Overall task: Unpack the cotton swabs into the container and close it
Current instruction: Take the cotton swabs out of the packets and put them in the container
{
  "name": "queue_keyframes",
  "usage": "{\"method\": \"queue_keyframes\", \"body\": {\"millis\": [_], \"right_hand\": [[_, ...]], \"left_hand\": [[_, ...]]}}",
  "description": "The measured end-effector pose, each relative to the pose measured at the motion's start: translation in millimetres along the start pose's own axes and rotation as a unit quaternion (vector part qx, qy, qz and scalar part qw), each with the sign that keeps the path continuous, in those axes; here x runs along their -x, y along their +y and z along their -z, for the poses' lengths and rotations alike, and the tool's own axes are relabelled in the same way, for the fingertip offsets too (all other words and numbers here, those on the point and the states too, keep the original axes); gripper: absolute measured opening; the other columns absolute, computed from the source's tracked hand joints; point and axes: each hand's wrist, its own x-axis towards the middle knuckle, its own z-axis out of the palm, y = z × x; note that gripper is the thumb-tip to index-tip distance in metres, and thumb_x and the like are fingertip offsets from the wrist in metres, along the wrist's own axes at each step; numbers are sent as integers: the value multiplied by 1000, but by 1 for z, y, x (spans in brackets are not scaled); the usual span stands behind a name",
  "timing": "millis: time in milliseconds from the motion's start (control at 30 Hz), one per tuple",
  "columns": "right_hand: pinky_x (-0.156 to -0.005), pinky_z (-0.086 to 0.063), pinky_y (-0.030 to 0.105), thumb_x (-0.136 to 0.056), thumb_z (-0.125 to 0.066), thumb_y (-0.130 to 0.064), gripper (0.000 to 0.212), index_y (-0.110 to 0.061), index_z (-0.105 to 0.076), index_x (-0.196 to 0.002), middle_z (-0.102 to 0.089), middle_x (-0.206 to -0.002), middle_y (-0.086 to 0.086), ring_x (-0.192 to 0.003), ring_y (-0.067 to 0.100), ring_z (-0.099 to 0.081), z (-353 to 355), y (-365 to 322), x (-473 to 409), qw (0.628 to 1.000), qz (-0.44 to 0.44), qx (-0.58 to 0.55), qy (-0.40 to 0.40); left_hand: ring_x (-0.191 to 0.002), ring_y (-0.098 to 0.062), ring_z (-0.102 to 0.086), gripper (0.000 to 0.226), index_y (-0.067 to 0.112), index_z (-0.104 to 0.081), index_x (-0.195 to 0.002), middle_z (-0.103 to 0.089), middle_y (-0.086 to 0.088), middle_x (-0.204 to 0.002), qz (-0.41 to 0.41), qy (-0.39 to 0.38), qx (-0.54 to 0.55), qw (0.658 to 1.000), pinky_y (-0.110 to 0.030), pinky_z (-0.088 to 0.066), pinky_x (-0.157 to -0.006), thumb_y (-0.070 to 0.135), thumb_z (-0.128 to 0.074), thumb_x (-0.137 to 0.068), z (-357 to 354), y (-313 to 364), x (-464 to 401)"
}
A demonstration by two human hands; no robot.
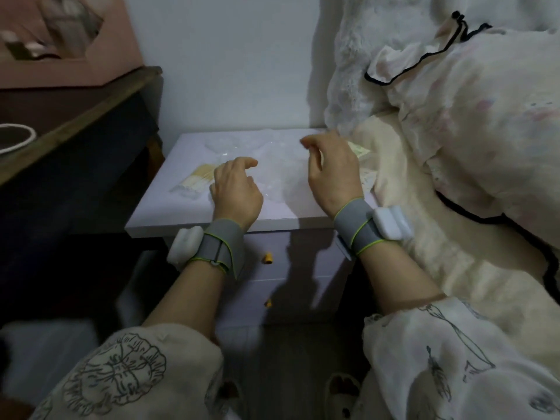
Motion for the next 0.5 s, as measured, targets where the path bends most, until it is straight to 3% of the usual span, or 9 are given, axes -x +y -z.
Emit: {"method": "queue_keyframes", "body": {"millis": [167,267,367,500], "right_hand": [[-92,-39,43,-90,-41,-13,31,-6,-65,-109,-64,-109,19,-105,39,-54,-34,-24,14,982,-29,40,-180],[-97,-35,40,-93,-43,-15,29,-9,-61,-116,-59,-119,16,-113,36,-50,-48,-32,18,966,-62,59,-244],[-98,-31,33,-94,-44,-16,31,-8,-57,-120,-55,-125,16,-119,32,-48,-54,-34,21,950,-94,29,-297],[-98,-31,30,-94,-43,-15,31,-8,-56,-122,-54,-128,16,-120,31,-48,-55,-32,21,944,-106,9,-312]], "left_hand": [[-144,-23,-10,66,16,-35,-138,-31,-7,-148,103,-19,-123,987,-41,-4,-115,-9,-40,-77,31,-35,-2],[-140,-29,-23,64,13,-28,-142,-30,-11,-149,138,-57,-160,976,-45,-15,-116,-4,-43,-83,41,-50,-3],[-127,-37,-38,50,4,-41,-135,-39,-20,-138,108,-60,-192,974,-41,-30,-106,-3,-43,-86,45,-57,-3],[-116,-40,-43,32,-2,-62,-114,-49,-25,-123,53,-39,-185,981,-40,-38,-94,-4,-43,-89,42,-60,-5]]}}
